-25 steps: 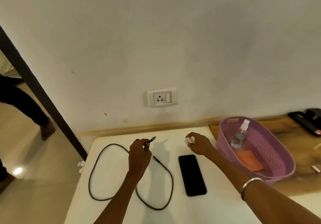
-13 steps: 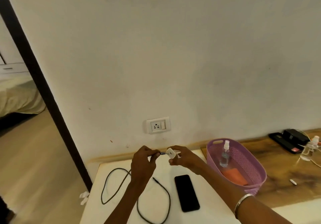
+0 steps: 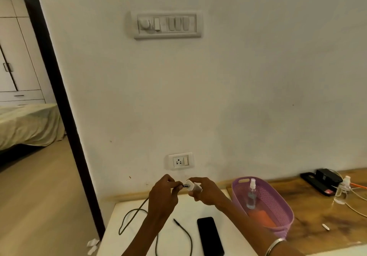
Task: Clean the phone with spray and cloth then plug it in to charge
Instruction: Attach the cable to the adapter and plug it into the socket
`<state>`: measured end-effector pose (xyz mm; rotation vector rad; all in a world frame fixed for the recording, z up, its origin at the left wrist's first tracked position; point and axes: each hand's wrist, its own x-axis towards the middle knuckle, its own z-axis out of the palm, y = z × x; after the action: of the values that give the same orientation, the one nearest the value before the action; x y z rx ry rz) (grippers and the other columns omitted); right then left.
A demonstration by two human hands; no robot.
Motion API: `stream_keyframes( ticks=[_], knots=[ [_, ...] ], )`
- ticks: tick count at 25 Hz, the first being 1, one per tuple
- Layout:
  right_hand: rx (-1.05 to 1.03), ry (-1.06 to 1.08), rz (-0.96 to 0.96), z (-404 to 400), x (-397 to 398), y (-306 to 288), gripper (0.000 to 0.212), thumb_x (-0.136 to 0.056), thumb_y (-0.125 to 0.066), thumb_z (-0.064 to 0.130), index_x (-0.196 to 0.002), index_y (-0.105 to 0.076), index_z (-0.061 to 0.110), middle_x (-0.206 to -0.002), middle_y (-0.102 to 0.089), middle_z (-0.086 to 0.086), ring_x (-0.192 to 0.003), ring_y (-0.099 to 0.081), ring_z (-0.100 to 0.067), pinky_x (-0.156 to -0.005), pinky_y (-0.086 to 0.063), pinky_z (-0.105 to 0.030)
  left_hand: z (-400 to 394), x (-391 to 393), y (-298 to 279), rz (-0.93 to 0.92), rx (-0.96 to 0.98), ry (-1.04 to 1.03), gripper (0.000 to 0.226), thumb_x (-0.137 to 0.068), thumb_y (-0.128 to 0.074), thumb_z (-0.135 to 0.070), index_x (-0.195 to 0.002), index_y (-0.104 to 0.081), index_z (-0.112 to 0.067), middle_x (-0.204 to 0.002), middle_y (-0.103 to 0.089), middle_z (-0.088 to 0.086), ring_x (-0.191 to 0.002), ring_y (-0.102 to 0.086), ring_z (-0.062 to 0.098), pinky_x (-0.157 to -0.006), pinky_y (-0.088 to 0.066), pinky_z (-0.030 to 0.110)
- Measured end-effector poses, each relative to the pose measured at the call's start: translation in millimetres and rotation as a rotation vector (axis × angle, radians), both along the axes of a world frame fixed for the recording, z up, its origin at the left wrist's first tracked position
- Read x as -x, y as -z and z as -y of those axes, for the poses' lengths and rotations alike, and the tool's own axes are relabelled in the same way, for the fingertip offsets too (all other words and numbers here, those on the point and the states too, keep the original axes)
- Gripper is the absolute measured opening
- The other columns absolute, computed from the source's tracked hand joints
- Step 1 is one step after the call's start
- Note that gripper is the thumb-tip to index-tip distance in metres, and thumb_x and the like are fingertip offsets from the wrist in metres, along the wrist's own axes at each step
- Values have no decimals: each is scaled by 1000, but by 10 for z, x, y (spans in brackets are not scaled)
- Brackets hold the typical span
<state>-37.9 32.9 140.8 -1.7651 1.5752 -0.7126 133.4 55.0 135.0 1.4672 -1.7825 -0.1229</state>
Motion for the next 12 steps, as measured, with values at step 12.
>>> stream_keyframes(
  ticks=[12],
  knots=[
    [125, -25, -190, 70, -19, -65, 44, -83, -72, 32, -124, -60, 25, -117, -65, -7, -92, -55, -19, -82, -49, -31, 73, 94, -176, 85, -37, -61, 10, -87, -69, -33, -93, -76, -29, -89, -64, -13, -83, -64, 9, -57, -33, 19]
  ],
)
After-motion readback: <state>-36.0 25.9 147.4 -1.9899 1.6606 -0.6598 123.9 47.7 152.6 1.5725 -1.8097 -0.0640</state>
